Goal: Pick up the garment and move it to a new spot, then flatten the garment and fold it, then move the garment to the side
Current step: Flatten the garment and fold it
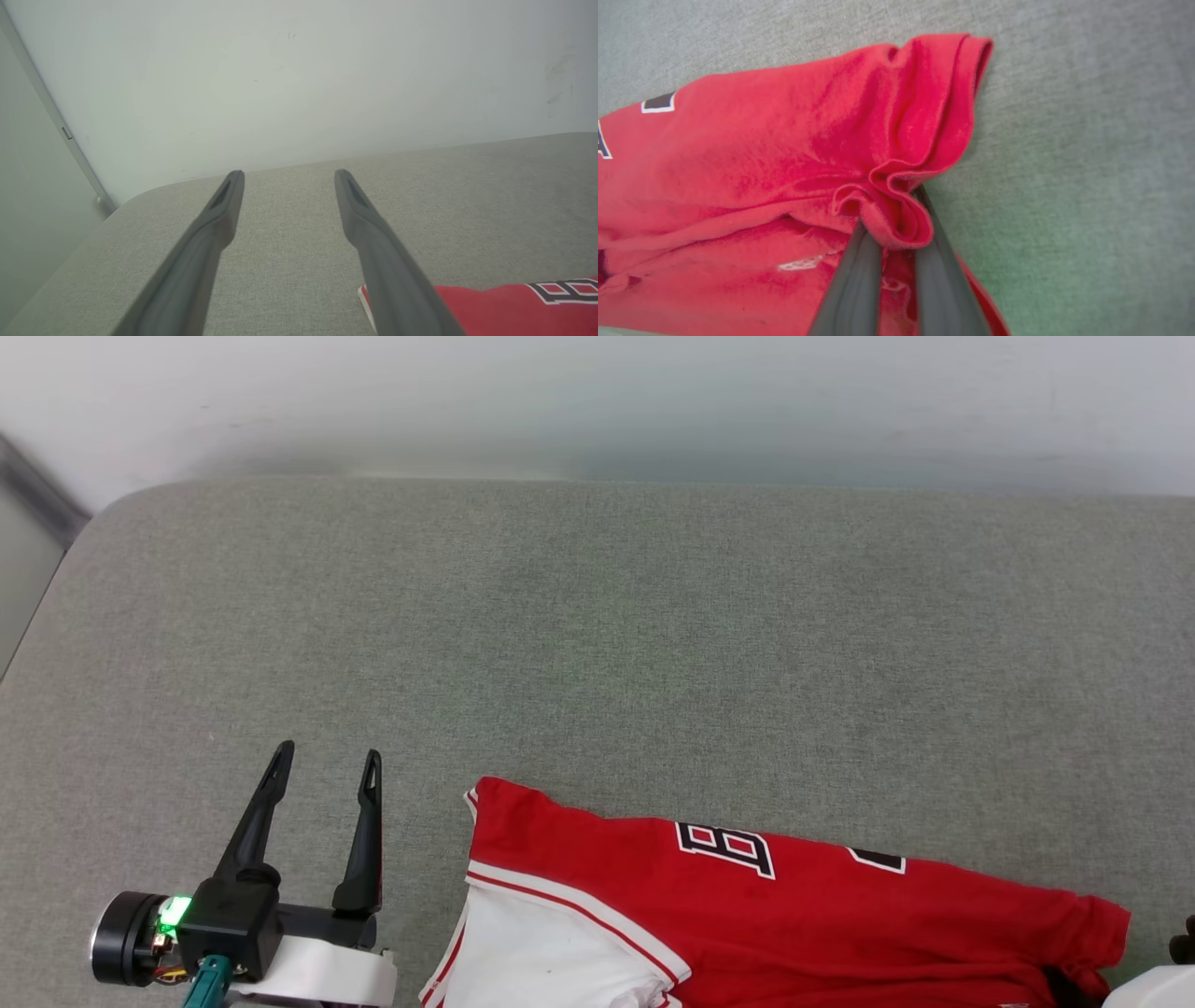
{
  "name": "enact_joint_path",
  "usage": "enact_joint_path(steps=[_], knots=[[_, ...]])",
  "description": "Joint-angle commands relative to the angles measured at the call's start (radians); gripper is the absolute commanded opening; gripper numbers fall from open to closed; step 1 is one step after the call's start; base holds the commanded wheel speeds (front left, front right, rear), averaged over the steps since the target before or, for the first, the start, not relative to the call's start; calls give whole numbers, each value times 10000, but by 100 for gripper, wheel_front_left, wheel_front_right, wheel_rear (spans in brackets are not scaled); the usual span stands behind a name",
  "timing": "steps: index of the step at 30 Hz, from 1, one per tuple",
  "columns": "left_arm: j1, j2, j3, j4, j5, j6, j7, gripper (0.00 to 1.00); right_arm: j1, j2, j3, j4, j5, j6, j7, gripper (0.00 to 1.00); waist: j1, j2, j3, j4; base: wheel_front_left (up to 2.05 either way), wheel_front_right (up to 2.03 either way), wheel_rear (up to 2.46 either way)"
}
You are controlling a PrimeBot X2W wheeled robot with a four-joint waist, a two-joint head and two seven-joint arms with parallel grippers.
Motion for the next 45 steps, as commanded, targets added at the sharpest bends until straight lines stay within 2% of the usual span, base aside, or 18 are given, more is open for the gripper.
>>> enact_joint_path(steps=[1,10,16,20,29,31,36,41,45], knots=[[51,-55,34,6,42,-22,-20,100,-3,162,56,282,-98,-10,-32,0,0,0,-10,-20,0,0,0],[115,-116,122,44,139,-131,-20,100,-222,-326,-920,109,-365,-18,-441,0,0,0,-149,-111,0,0,0],[160,-170,100,80,184,-186,-20,100,-494,-777,-2020,477,-549,-12,-600,0,0,0,-289,-144,0,0,0],[235,-199,99,143,168,-235,-20,100,-563,-932,-2258,704,-651,-9,-592,0,0,0,-450,-156,0,0,0],[510,-188,174,221,163,-317,-20,100,117,-499,-1286,-403,-224,-6,-84,0,0,0,-1005,-169,0,0,0],[623,-162,194,236,163,-347,-20,100,549,-231,-790,-1247,-11,-6,325,0,0,0,-1193,-160,0,0,0],[692,-141,201,217,194,-368,-20,100,960,336,-335,-2427,298,-6,796,0,0,0,-1315,-75,0,0,0],[741,-217,176,212,183,-395,-20,100,1033,791,766,-3637,578,-6,1437,0,0,0,-1314,14,0,0,0],[673,-286,117,278,186,-406,-20,100,781,970,1686,-4116,932,-4,1863,0,0,0,-1284,142,0,0,0]])
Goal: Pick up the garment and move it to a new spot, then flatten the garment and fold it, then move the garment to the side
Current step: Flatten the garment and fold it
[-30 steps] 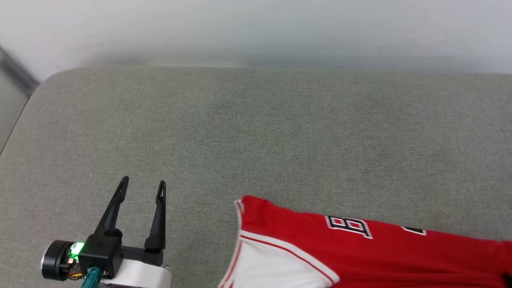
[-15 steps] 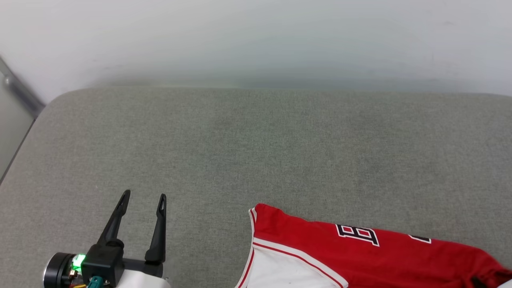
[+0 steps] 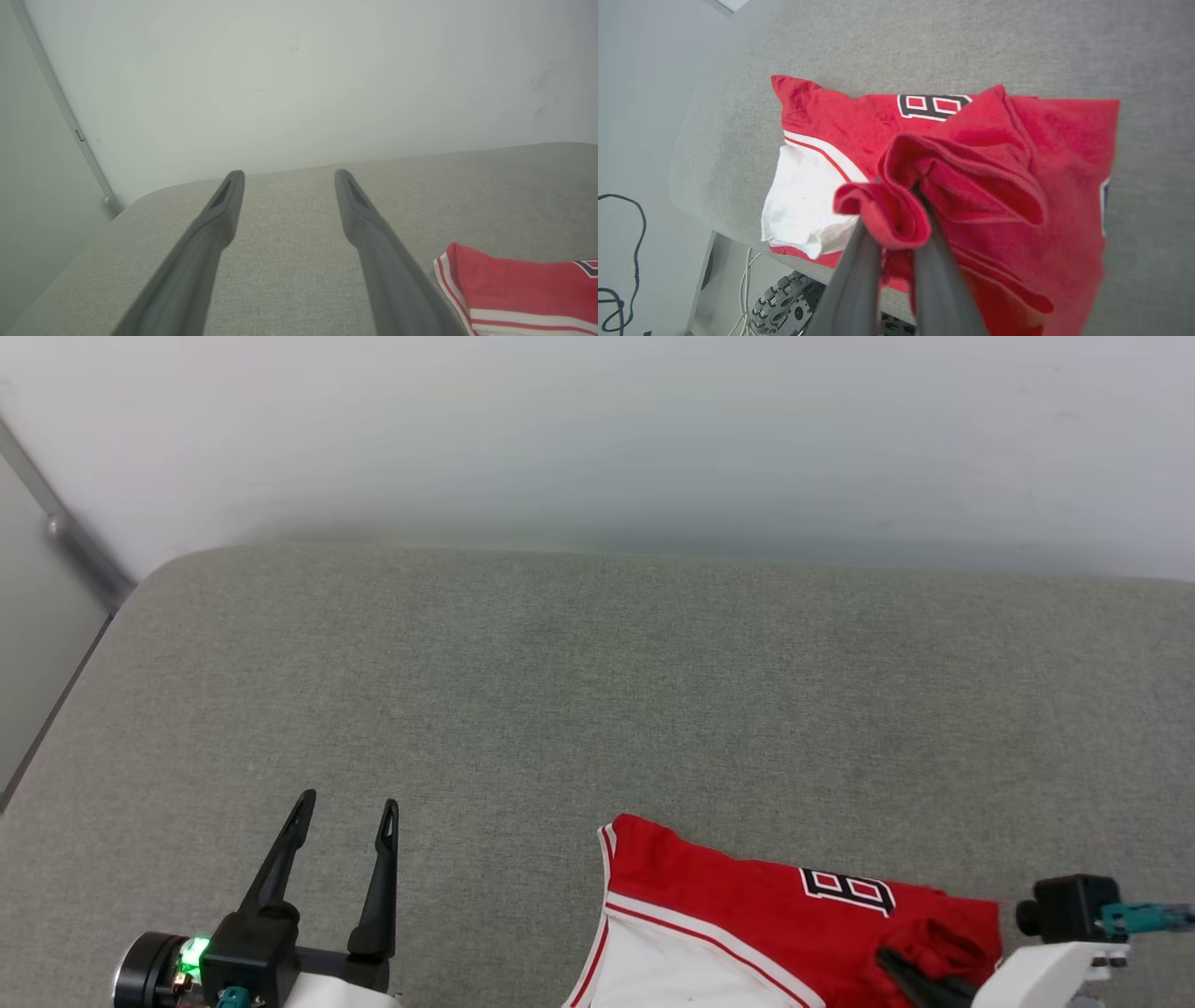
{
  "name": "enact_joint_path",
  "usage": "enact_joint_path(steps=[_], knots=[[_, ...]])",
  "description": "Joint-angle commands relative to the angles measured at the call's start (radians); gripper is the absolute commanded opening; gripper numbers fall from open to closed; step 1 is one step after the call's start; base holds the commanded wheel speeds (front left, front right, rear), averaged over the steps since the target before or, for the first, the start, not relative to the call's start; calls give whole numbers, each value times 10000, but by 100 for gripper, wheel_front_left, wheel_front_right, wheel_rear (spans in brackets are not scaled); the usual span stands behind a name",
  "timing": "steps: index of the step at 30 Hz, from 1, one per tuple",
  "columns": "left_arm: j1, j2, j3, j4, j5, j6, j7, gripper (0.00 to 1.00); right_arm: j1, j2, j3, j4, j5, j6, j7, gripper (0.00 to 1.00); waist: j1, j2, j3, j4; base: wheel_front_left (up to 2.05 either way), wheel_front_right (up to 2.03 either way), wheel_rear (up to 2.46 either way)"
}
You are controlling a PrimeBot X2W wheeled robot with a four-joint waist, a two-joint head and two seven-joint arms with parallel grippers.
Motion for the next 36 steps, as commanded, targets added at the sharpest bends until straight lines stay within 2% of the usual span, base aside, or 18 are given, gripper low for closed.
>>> enact_joint_path(steps=[1,9,21,22,23,31,36], knots=[[-8,-35,1,7,22,-42,-20,100,-146,60,194,-91,99,-2,72,0,0,0,24,58,0,0,0],[-192,-161,-68,93,13,-33,-20,100,-847,72,1908,581,1689,0,-406,0,0,0,106,391,0,0,0],[-359,-250,-81,147,-16,-83,-20,100,-2542,66,3231,3395,2013,0,-1586,0,0,0,299,820,0,0,0],[-370,-255,-82,151,-15,-79,-20,100,-2668,62,3330,3602,1918,0,-1631,28,0,0,326,848,0,0,0],[-387,-262,-77,160,-13,-84,-20,100,-2802,70,3474,3747,1855,0,-1701,100,0,0,345,871,0,0,0],[-354,-281,27,229,-6,-121,-20,100,-3339,66,4691,4025,2576,0,-2155,100,0,0,345,887,0,0,0],[-252,-309,63,247,6,-135,-20,100,-3670,60,4565,3959,2544,0,-2400,100,0,0,240,820,0,0,0]])
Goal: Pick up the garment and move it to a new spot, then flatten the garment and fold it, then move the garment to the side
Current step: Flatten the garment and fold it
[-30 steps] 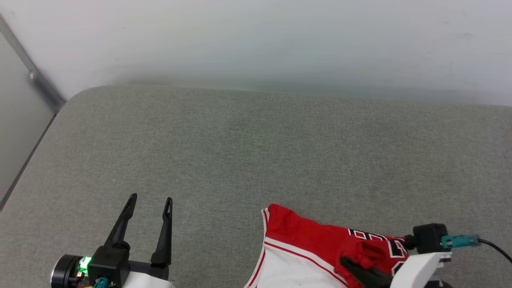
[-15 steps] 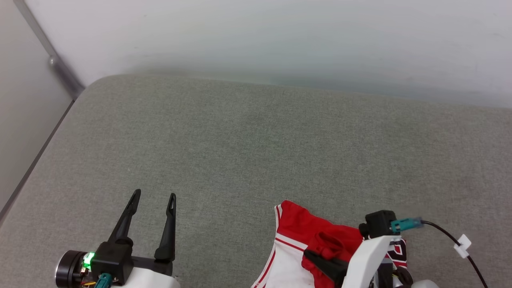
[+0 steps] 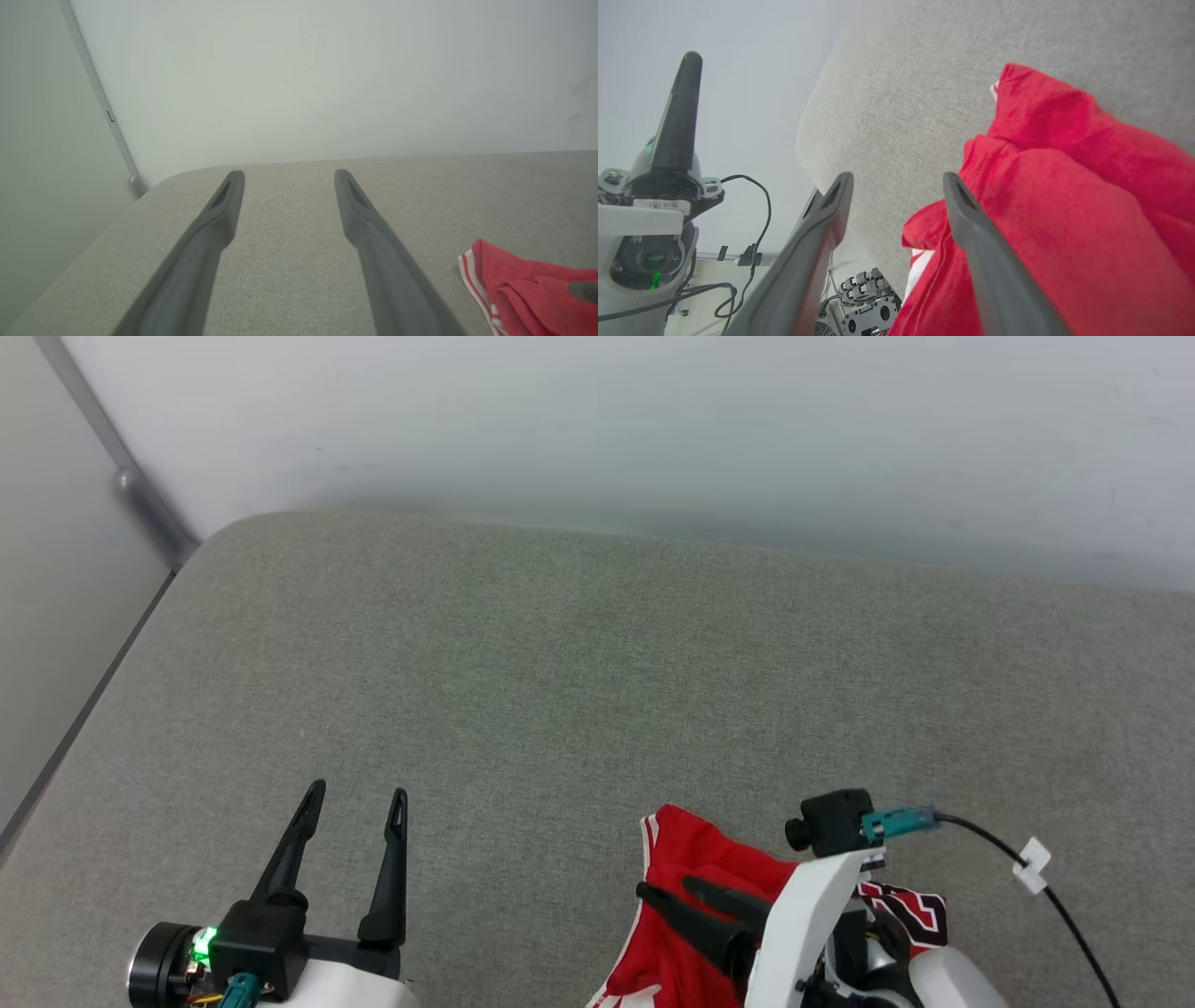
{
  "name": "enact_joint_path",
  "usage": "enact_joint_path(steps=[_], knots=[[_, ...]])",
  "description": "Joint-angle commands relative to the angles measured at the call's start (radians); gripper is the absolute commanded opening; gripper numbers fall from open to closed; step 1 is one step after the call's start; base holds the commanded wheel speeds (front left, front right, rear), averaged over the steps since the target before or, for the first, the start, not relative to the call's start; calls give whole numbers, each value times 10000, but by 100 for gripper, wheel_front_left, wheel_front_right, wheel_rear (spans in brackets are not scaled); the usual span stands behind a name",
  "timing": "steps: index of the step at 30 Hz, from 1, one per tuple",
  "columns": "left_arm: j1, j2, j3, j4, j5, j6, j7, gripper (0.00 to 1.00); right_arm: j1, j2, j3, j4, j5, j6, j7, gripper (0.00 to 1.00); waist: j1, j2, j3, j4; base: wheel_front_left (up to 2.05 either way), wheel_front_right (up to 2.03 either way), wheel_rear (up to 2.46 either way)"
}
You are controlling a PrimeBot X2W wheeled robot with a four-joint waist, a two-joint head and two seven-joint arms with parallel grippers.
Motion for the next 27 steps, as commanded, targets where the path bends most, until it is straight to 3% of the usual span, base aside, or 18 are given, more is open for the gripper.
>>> enact_joint_path(steps=[1,6,9,14,19,27], knots=[[26,-21,16,-21,17,-47,-20,100,-279,0,-125,-66,-226,0,-92,100,0,-1,-40,-36,0,0,0],[2,-60,-3,-125,31,-37,-20,100,-901,-32,-805,-410,-2560,0,-379,100,0,-1,-83,-236,0,0,0],[-50,-72,2,-171,38,-41,-20,100,-1234,-621,-1038,-806,-4174,-2,-899,100,0,-1,-100,-389,0,0,0],[-104,-102,-5,-245,-25,-57,-20,100,-1518,-2146,-1387,-1172,-6124,-2,-2511,100,0,-1,-138,-650,0,0,0],[-65,-150,11,-299,-100,-94,-20,100,-1033,-2888,-2608,-1285,-7013,-3,-3921,100,0,-1,-152,-894,0,0,0],[-30,-204,58,-298,-354,-186,-20,100,505,-2395,-4592,-2248,-6885,-3,-5395,100,0,-1,-81,-1115,0,0,0]])
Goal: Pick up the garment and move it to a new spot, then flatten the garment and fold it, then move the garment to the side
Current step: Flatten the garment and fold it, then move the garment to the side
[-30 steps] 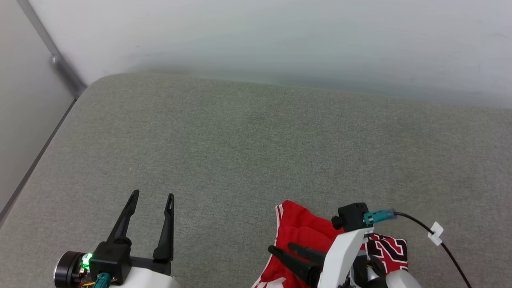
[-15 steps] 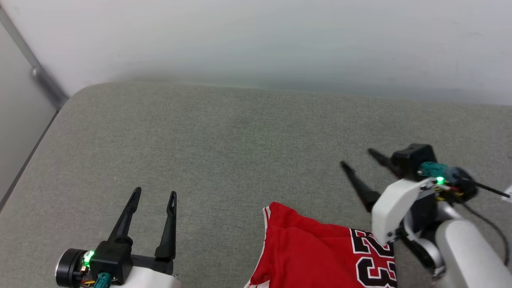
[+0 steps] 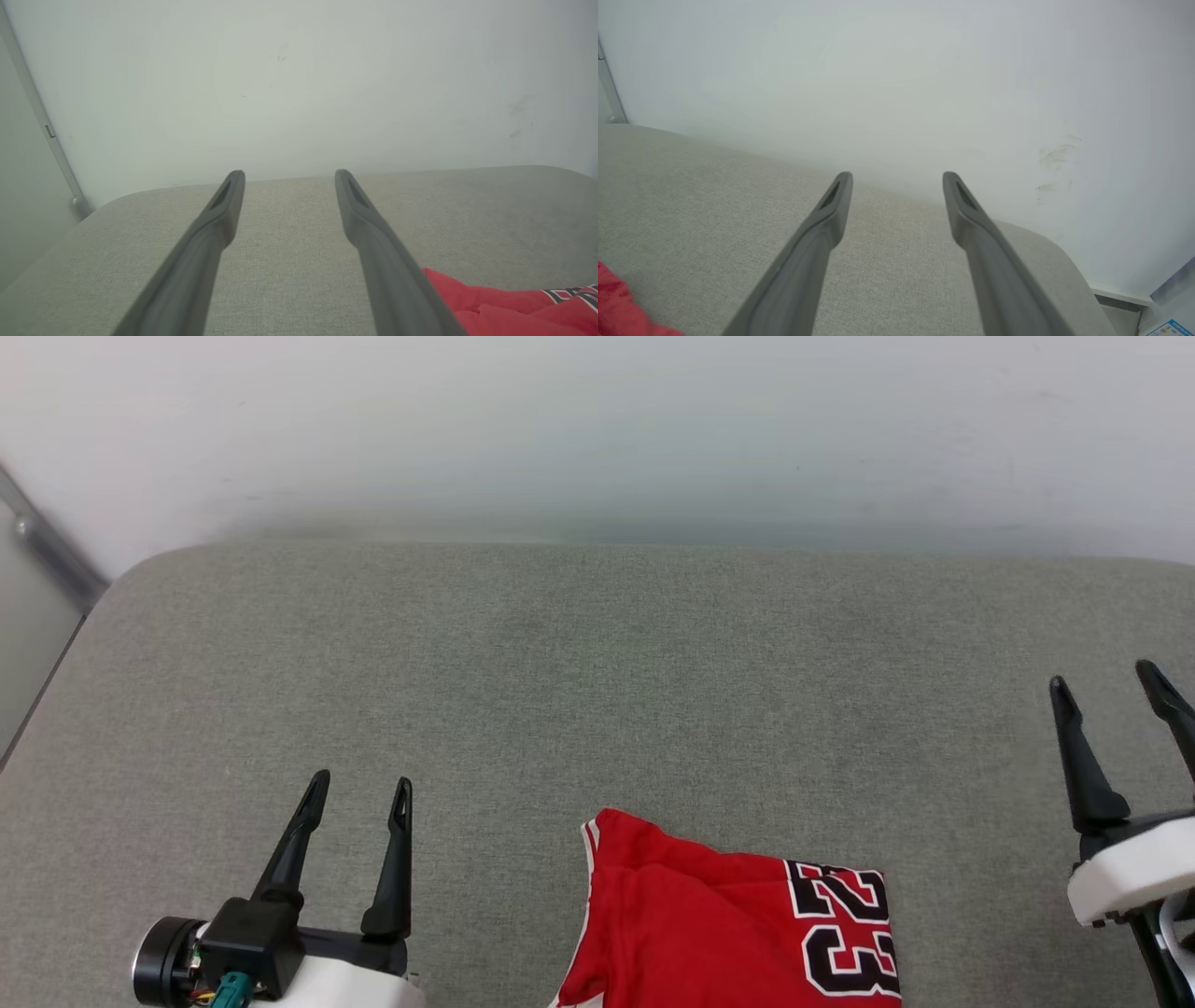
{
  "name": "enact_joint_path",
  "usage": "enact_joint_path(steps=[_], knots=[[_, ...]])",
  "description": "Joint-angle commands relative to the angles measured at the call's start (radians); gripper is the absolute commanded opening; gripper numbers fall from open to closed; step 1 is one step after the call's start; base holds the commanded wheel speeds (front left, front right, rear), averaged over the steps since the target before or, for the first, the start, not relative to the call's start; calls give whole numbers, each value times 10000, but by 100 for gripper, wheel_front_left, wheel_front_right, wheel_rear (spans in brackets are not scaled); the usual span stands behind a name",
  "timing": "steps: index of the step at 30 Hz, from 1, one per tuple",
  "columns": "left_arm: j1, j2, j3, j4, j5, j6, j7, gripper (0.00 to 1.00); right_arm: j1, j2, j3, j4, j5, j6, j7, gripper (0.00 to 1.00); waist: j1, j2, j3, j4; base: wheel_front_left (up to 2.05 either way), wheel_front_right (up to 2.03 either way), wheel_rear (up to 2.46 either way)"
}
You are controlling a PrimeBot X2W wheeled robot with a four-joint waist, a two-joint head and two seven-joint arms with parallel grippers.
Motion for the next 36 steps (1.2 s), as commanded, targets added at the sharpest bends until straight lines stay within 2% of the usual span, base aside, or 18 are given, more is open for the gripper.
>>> enact_joint_path(steps=[1,7,13,18,26,32,36], knots=[[10,-14,45,-13,-116,-48,-20,100,349,276,-266,-294,85,-7,-209,100,0,0,9,-25,0,0,0],[152,-57,-21,-65,-267,-122,-20,100,1367,1075,-803,-1236,111,-6,-629,100,0,0,39,-18,0,0,0],[213,-68,-162,11,-287,-192,-20,100,2147,1796,-875,-1789,-100,-7,-840,100,0,0,52,37,0,0,0],[187,-73,-248,110,-277,-230,-20,100,2340,2080,-815,-1799,-139,-6,-794,100,0,0,31,51,0,0,0],[131,-39,-276,168,-323,-237,-20,100,2352,2173,-750,-1759,-128,-6,-572,100,0,0,-12,55,0,0,0],[67,22,-332,202,-317,-241,-20,100,2534,2143,-733,-1830,234,-6,482,100,0,0,113,106,0,0,0],[-59,55,-414,79,-286,-243,-20,100,2683,1861,-459,-2130,861,-6,2430,100,0,0,291,162,0,0,0]])
